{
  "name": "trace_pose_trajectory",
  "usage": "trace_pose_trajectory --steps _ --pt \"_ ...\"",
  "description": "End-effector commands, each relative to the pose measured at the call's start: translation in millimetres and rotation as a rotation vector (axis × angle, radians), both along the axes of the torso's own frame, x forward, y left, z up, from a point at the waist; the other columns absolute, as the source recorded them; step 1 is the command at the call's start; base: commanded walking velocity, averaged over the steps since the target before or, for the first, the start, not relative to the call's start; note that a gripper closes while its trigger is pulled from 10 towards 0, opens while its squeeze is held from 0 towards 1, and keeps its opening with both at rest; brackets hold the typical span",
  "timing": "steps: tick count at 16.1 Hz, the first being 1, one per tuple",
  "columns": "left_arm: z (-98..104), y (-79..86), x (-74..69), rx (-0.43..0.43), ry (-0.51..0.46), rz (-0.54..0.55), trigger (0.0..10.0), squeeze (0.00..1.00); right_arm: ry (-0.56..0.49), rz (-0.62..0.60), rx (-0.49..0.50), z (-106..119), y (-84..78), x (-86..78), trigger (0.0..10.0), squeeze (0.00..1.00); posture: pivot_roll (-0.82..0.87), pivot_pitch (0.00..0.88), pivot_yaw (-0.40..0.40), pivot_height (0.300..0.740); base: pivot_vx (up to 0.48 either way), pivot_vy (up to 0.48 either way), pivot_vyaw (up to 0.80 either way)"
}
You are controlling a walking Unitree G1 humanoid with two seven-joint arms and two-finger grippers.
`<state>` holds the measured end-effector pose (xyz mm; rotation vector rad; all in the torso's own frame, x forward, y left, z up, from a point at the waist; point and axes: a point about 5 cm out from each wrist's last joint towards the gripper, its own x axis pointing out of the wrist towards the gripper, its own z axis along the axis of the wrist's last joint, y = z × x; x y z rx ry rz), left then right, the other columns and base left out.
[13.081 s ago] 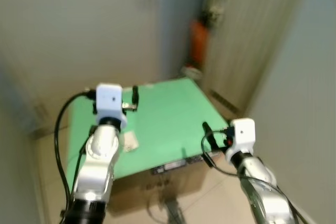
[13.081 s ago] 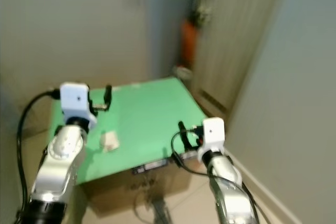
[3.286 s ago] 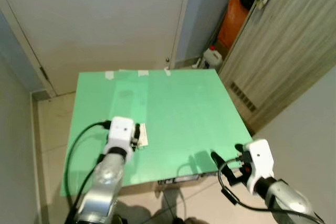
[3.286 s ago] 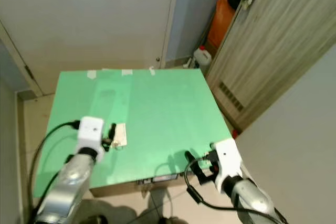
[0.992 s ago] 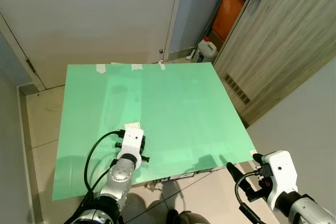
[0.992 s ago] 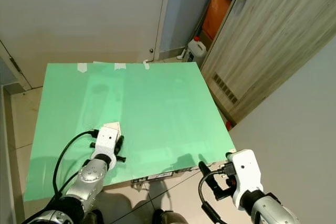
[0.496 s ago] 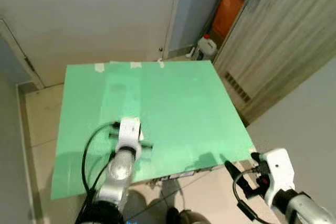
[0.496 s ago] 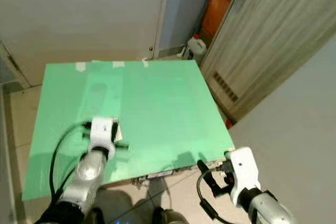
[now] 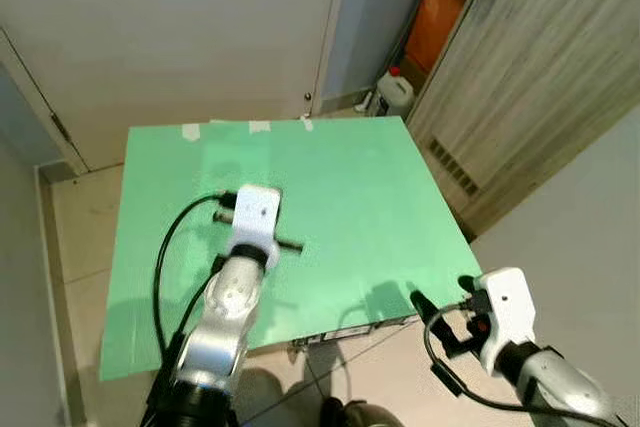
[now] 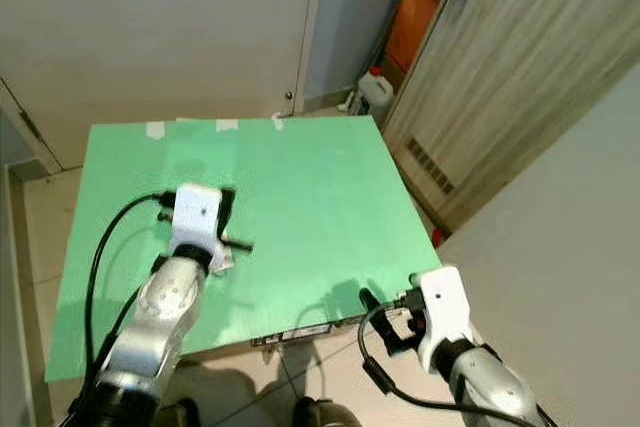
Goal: Hang keys on a hook
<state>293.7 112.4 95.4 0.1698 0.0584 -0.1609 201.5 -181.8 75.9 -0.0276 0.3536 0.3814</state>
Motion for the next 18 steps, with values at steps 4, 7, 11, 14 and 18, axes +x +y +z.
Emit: trace_pose_trajectory --steps 4,7,11,14,18 --pt "-10.0 -23.5 -2.0 0.134 0.084 -0.108 10.0 0.00 0.002 -0.009 -0.007 -9.7 1.9 7.9 10.0 0.00 -0.09 0.101 -0.115 0.740 0.000 0.000 0.00" --pt "-12.2 -25.6 4.5 0.166 0.090 -0.125 10.0 0.00 -0.012 -0.011 0.004 -12.3 5.0 13.2 10.0 0.00 -0.09 0.083 -0.109 0.740 0.000 0.000 0.00" --pt "-13.3 -26.8 13.9 0.187 0.094 -0.127 10.0 0.00 -0.012 -0.007 -0.002 -15.2 2.4 12.3 10.0 0.00 -0.09 0.074 -0.120 0.740 0.000 0.000 0.00" --pt "-25.7 -15.2 12.2 0.087 0.144 -0.048 10.0 0.00 -0.015 -0.006 -0.009 -15.7 -0.2 13.0 10.0 0.00 -0.10 0.078 -0.123 0.740 0.000 0.000 0.00" --pt "-47.0 -6.9 7.5 0.048 0.197 -0.006 10.0 1.00 -0.011 -0.002 -0.015 -15.9 -3.2 11.5 10.0 0.00 -0.11 0.089 -0.136 0.740 0.000 0.000 0.00"
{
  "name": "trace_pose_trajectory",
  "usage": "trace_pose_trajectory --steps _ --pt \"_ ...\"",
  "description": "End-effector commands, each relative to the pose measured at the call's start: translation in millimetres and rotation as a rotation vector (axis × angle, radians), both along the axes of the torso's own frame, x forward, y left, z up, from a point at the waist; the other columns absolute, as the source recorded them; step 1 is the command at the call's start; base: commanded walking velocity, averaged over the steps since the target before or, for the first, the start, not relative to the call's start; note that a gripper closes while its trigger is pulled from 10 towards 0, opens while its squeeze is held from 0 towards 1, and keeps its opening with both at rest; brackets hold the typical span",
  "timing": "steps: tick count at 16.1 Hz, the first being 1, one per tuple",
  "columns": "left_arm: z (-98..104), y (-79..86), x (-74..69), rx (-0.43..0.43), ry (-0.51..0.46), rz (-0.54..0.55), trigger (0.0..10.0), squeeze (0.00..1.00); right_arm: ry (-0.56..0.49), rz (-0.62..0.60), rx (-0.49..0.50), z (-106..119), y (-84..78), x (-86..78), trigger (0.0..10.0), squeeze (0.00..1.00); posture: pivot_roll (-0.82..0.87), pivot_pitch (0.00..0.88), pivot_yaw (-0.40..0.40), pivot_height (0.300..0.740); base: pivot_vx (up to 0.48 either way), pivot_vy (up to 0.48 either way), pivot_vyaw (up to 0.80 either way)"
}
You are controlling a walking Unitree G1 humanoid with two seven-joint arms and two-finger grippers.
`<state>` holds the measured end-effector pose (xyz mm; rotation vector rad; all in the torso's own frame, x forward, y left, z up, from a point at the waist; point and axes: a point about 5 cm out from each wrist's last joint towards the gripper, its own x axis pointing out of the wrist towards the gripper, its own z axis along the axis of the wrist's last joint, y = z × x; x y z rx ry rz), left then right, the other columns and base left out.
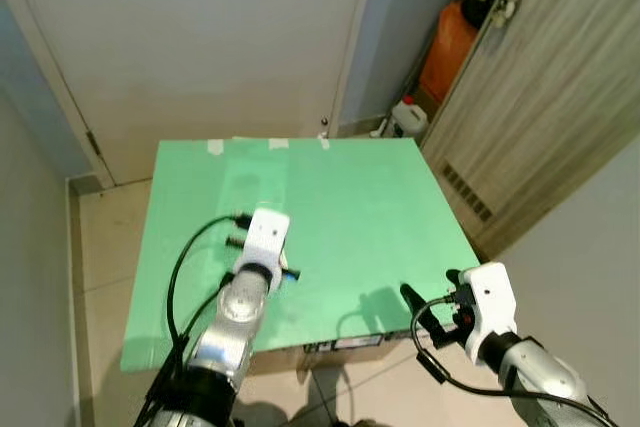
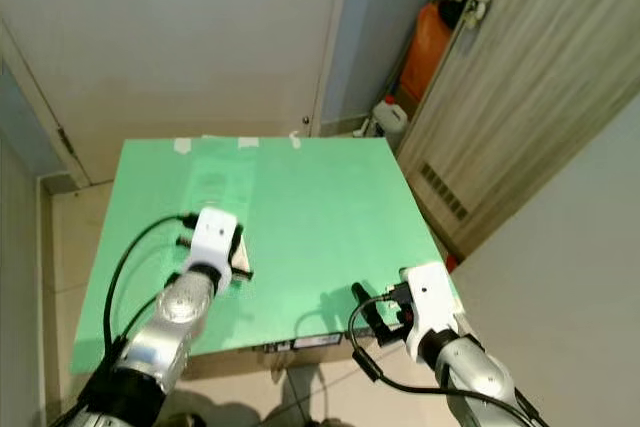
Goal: Hang keys on a hook
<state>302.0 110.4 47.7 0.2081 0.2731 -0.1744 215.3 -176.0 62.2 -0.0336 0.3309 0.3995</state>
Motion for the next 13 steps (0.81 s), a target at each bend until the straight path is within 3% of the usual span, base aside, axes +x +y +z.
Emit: trace_pose_trajectory --steps 1,13 --pt "-1.5 -5.1 -0.9 -0.024 -0.003 -0.001 10.0 1.00 0.012 -0.020 -0.020 -2.2 -10.1 -2.2 10.0 0.00 -0.11 0.092 -0.136 0.740 0.000 0.000 0.00" --pt "-32.6 -3.0 -10.1 -0.026 0.075 0.013 10.0 1.00 0.022 -0.022 -0.031 -1.1 -12.1 -7.2 10.0 0.00 -0.13 0.114 -0.143 0.740 0.000 0.000 0.00"
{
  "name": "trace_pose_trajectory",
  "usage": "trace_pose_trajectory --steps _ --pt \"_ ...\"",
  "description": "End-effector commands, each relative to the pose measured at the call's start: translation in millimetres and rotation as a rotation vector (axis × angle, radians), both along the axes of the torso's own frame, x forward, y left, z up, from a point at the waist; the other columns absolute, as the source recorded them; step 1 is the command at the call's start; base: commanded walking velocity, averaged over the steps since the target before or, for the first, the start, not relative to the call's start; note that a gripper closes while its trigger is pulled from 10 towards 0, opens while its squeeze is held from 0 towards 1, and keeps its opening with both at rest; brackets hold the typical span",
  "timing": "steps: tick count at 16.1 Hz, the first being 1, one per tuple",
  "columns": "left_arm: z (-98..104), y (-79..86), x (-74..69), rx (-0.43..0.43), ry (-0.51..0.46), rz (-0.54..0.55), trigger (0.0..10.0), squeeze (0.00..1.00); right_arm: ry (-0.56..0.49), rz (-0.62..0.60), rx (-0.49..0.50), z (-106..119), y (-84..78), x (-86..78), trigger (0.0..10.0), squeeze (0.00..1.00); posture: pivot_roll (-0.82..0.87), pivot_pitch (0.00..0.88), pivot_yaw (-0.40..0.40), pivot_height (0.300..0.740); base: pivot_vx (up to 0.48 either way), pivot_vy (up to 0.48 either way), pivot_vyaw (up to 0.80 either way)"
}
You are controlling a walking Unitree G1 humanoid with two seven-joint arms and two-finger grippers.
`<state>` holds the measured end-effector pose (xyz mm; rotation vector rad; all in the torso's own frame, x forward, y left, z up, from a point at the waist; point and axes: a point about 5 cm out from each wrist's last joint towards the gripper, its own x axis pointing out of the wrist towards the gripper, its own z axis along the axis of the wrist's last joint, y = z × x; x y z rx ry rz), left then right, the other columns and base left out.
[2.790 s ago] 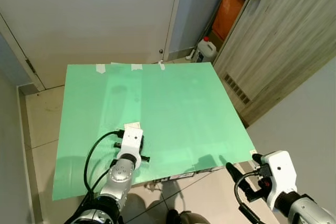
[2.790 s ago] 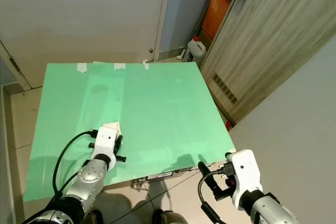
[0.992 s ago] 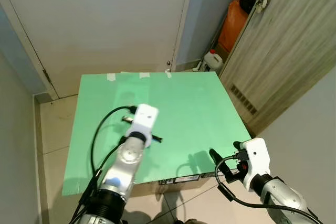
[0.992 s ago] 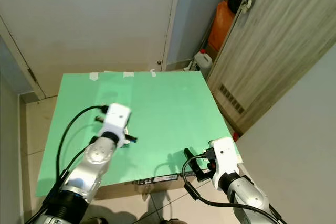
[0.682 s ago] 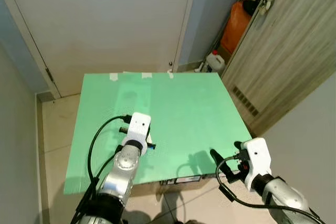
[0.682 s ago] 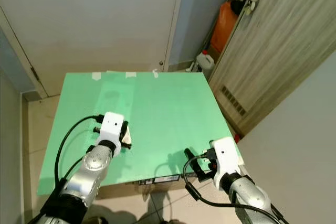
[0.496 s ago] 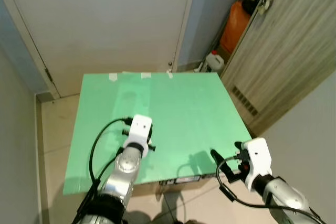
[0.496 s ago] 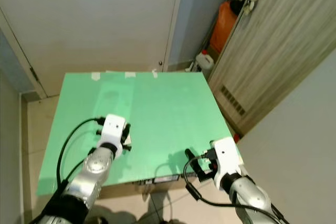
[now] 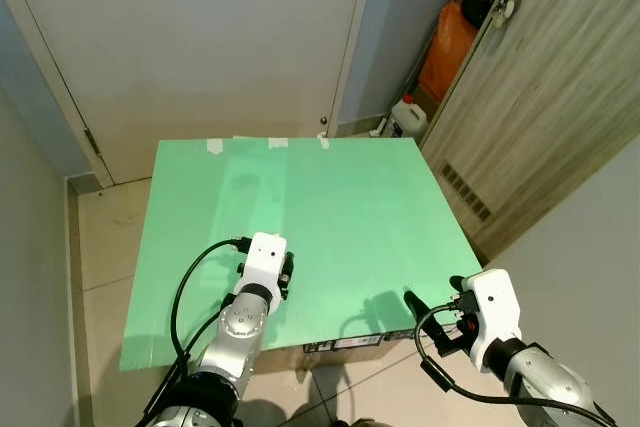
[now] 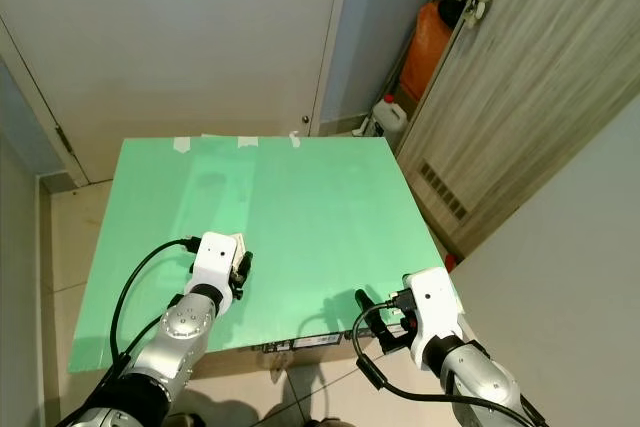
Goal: Hang keys on a hook
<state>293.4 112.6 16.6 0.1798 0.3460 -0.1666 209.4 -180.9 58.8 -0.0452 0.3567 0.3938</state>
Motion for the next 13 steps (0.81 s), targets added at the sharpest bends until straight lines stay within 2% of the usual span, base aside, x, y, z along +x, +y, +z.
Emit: trace_pose_trajectory --steps 1,2,5,6,8,13 --pt "-5.3 -6.3 -5.0 -0.002 0.008 -0.006 10.0 1.00 0.000 -0.018 -0.016 2.8 -7.5 -2.3 10.0 0.00 -0.13 0.118 -0.144 0.740 0.000 0.000 0.00" --pt "-10.1 -13.3 -11.4 -0.007 0.015 -0.024 10.0 1.00 0.002 -0.018 -0.018 3.4 -8.0 -4.5 10.0 0.00 -0.13 0.119 -0.144 0.740 0.000 0.000 0.00" --pt "-15.2 -19.2 -15.5 -0.020 0.037 -0.041 10.0 1.00 0.004 -0.018 -0.020 4.3 -7.8 -6.0 10.0 0.00 -0.14 0.127 -0.146 0.740 0.000 0.000 0.00" --pt "-18.7 -17.6 -15.6 -0.018 0.062 -0.031 10.0 0.00 0.004 -0.017 -0.021 5.3 -8.0 -6.2 10.0 0.00 -0.14 0.127 -0.149 0.740 0.000 0.000 0.00" --pt "-23.9 -13.8 -16.6 -0.009 0.092 -0.011 10.0 0.00 0.005 -0.016 -0.024 6.7 -8.7 -6.8 10.0 0.00 -0.15 0.128 -0.154 0.740 0.000 0.000 0.00" --pt "-26.7 -4.4 -14.9 0.047 0.095 0.020 10.0 0.00 0.010 -0.019 -0.031 8.4 -9.9 -7.8 10.0 0.00 -0.15 0.128 -0.153 0.740 0.000 0.000 0.00"
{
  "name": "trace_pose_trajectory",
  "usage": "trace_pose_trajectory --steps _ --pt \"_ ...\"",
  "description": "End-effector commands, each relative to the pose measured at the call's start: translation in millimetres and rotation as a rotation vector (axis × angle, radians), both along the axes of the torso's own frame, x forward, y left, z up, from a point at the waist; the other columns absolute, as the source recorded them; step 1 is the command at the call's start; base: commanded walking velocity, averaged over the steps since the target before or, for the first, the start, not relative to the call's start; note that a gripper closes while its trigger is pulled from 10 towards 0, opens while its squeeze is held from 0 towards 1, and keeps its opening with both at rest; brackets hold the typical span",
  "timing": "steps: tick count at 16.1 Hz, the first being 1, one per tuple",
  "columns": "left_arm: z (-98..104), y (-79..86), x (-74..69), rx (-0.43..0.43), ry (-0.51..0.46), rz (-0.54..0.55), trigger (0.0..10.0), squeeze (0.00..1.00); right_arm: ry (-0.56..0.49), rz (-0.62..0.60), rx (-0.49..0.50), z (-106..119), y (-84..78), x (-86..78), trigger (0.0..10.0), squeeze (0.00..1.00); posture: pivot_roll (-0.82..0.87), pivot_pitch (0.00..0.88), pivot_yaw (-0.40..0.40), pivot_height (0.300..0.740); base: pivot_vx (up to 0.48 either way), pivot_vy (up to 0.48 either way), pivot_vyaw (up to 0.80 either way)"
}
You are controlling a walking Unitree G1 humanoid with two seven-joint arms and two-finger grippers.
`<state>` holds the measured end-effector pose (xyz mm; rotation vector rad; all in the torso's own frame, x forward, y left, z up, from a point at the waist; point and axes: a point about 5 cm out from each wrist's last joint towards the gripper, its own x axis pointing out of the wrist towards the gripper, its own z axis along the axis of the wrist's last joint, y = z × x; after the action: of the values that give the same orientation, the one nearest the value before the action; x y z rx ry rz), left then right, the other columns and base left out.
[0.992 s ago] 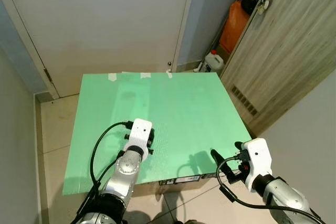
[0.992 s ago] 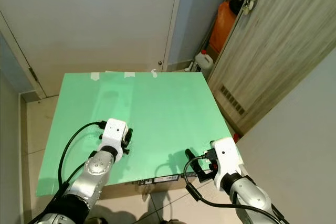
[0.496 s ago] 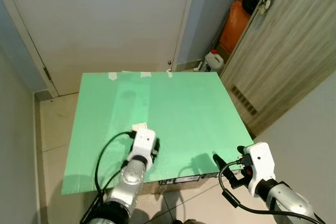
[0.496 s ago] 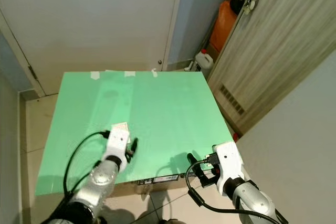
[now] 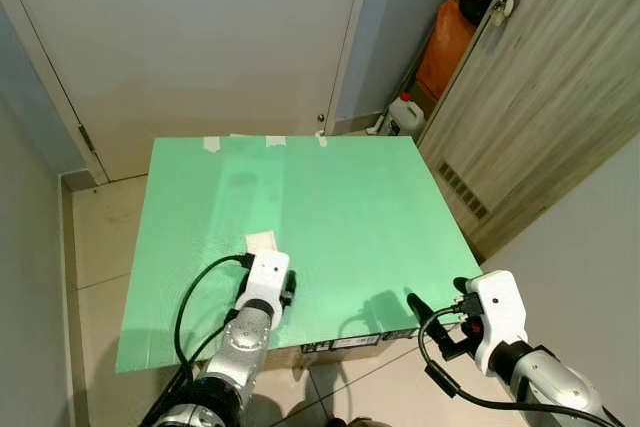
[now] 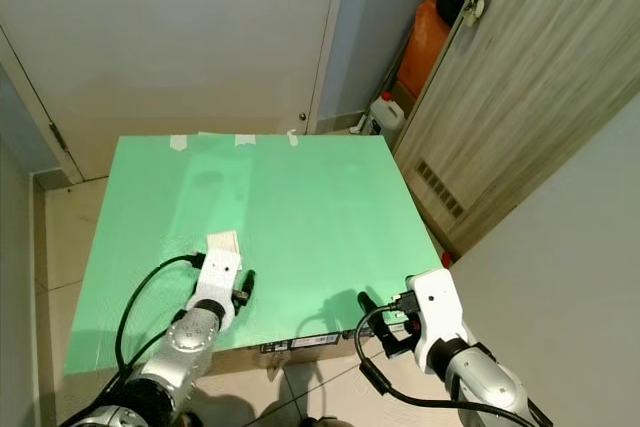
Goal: Hang keys on a hook
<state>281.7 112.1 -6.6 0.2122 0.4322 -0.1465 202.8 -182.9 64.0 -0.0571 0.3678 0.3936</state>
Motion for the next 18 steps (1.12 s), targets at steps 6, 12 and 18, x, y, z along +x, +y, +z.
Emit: trace_pose_trajectory --steps 6,12,18 --pt "-11.2 -10.4 -7.4 -0.087 0.097 0.008 10.0 0.00 0.005 -0.019 -0.020 3.6 -8.4 -1.5 10.0 0.00 -0.15 0.127 -0.156 0.740 0.000 0.000 0.00" --pt "-18.7 -4.7 -11.4 0.000 0.147 0.012 10.0 0.00 0.010 -0.022 -0.023 2.5 -9.6 -3.3 10.0 0.00 -0.15 0.120 -0.153 0.740 0.000 0.000 0.00" --pt "-35.9 0.1 -27.8 -0.060 0.295 0.059 0.0 0.00 0.016 -0.018 -0.034 3.5 -14.4 -5.3 10.0 0.00 -0.16 0.129 -0.167 0.740 0.000 0.000 0.00"
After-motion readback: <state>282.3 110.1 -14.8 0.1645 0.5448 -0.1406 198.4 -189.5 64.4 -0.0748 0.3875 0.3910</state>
